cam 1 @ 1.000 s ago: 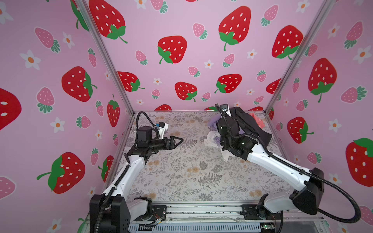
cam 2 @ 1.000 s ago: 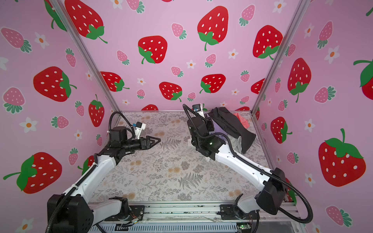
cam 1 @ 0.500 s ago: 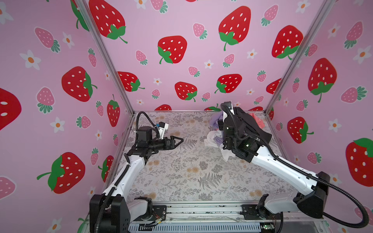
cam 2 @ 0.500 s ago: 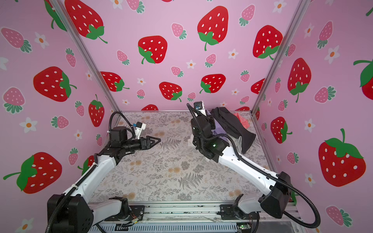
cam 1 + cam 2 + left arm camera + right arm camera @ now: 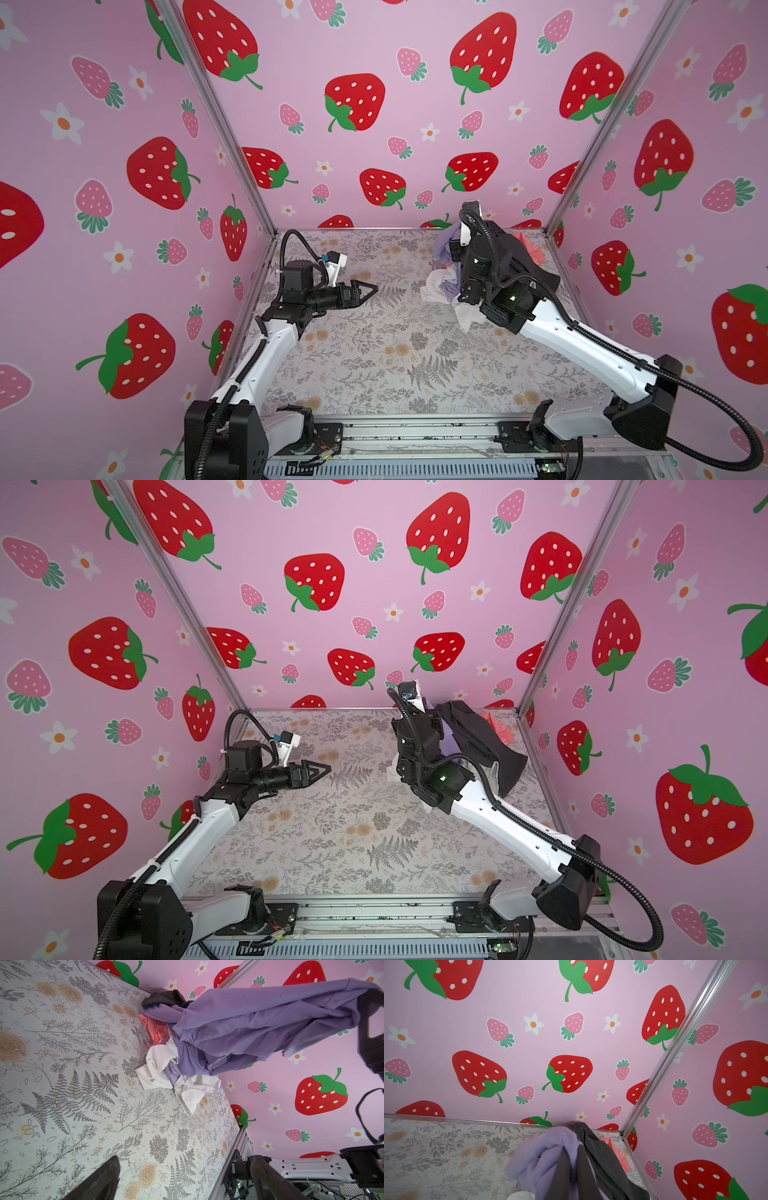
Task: Pick out a specific cloth from the pile
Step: 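Lift the lavender cloth up out of the pile with the right gripper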
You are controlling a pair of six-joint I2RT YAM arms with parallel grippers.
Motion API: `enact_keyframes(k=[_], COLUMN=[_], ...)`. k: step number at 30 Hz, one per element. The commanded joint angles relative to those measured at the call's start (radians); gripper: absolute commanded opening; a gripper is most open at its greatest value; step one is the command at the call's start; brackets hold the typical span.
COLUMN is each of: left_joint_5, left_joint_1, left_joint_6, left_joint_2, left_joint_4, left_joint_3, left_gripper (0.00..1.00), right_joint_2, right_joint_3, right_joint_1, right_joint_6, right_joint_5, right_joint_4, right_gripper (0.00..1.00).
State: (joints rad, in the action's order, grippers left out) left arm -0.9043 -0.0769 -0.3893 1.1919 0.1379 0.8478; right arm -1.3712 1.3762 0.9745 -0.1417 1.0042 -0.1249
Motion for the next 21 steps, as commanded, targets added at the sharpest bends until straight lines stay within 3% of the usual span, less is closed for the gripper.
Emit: enact_keyframes(k=[1, 21], left_joint_5=[-0.007, -0.007], left_joint_1=[-0.004, -0.007], left_joint_6=[0.011, 0.013], left_joint_2=[-0.007, -0.014], left_joint_4=[0.003, 0.003], left_joint_3=[0.021, 0.017], left_gripper=[0.99, 0.99], right_joint_2=[0.035, 0.037], right_joint_3=[0.060, 0.126], right_joint_1=[0.018, 0.035], right_joint_6=[-0.034, -0.088], right_joint_5=[-0.016, -0.073], right_joint_4=[-0.109, -0.193], right_gripper=[0.00, 0.00])
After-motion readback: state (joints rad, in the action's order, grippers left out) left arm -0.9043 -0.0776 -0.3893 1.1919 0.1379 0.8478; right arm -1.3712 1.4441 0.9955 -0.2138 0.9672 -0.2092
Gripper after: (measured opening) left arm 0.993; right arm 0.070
